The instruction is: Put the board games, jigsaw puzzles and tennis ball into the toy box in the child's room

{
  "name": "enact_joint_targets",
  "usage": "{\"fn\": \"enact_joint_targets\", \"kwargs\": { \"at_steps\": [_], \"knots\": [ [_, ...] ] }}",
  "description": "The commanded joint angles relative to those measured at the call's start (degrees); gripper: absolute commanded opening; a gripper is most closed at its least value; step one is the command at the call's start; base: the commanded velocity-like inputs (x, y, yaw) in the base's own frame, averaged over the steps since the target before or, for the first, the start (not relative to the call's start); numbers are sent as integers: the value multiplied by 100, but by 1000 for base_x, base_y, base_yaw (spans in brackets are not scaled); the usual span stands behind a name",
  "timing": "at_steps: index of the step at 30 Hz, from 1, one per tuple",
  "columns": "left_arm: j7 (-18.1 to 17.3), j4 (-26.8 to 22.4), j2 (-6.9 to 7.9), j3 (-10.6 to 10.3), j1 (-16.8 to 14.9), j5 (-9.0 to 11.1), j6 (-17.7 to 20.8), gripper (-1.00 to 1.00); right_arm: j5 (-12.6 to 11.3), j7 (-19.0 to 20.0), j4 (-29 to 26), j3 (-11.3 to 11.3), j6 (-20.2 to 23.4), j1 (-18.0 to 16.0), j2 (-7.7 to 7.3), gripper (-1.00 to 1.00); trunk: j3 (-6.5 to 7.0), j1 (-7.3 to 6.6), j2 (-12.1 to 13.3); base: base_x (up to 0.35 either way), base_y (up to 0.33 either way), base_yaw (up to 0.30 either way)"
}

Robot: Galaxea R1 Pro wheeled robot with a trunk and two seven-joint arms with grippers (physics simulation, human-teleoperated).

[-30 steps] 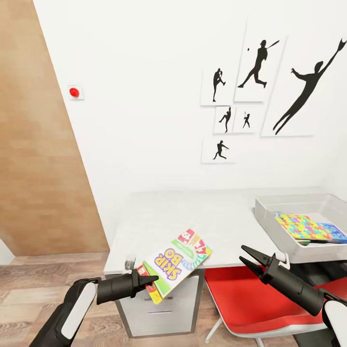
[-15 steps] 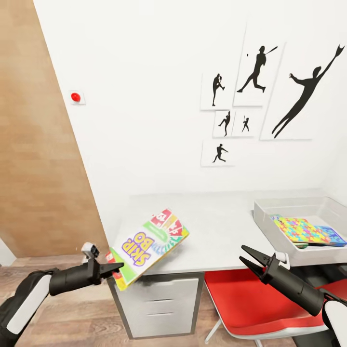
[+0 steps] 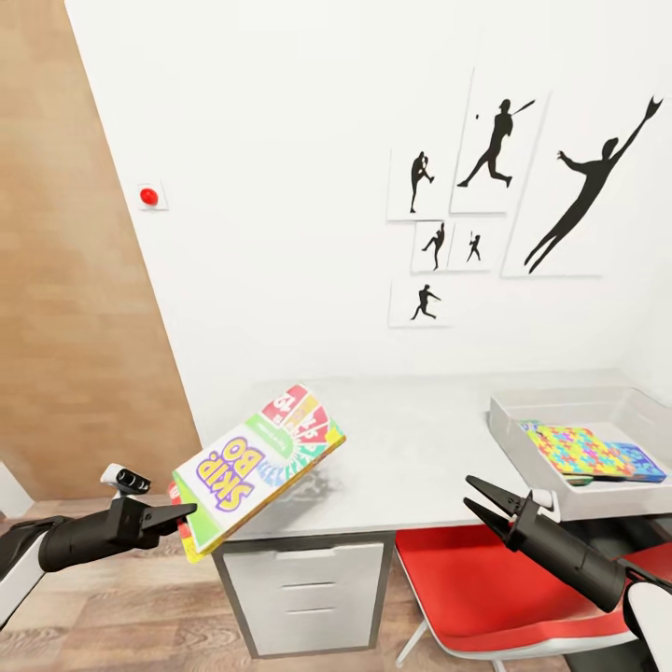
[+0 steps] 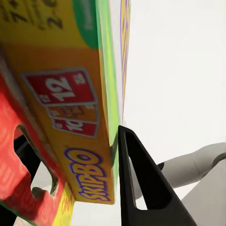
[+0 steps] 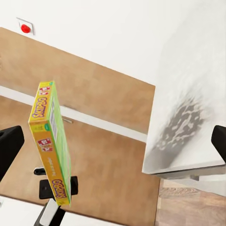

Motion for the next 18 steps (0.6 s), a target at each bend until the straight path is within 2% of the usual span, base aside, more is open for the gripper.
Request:
{"fn": "enact_joint_targets", "kwargs": {
  "at_steps": [1,9,18],
  "knots": [
    [-14,3,5,-13,-5,14,57,-100,37,40,0,-15,26,-5,1,100,12,-22,37,0,0,0],
    [-14,3,-1,-21,-5,-13,57,-100,28,85,0,-27,26,-5,1,100,159,-198,358,-18,0,-24],
    [-9,3,-1,-22,-5,-16,57,-100,28,103,0,-27,26,-5,1,100,357,-396,719,-7,1,-227]
  ]
}}
